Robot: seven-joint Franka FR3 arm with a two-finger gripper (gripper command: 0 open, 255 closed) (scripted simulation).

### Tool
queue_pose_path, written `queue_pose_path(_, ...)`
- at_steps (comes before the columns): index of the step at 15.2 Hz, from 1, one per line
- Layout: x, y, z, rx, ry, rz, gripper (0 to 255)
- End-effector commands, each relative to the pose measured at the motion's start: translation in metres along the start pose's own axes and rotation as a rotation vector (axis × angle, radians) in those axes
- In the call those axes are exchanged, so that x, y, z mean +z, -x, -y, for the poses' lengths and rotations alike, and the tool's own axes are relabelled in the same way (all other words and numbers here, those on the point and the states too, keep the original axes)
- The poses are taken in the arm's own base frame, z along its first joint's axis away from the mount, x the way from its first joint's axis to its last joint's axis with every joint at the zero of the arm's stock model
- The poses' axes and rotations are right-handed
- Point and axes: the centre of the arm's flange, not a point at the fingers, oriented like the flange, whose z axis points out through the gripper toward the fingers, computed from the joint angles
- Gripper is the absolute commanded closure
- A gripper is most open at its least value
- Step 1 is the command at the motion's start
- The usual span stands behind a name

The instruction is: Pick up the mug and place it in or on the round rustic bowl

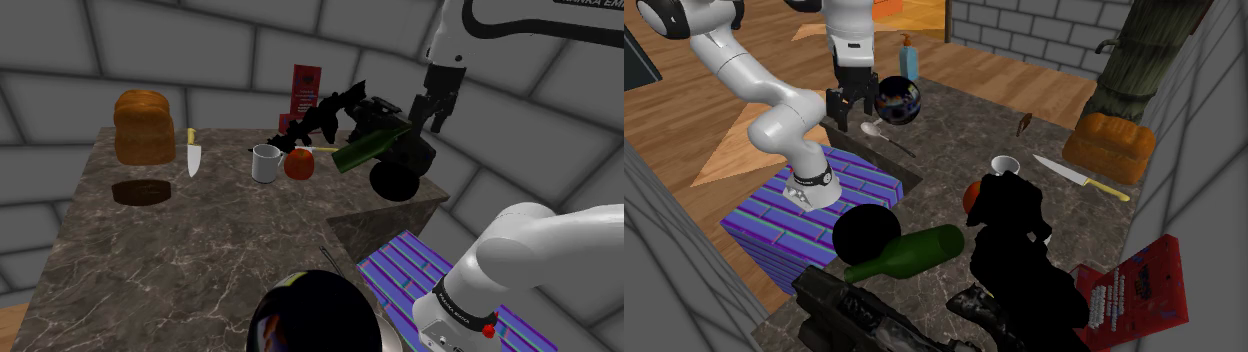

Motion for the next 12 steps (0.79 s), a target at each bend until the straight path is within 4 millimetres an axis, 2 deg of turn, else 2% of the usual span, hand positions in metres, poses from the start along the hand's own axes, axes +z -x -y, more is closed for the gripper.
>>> queue_pose_path(1,0.000,0.000,0.000,0.000,0.000,0.000,0)
queue_pose_path(12,0.042,-0.097,0.094,0.043,-0.008,-0.028,0)
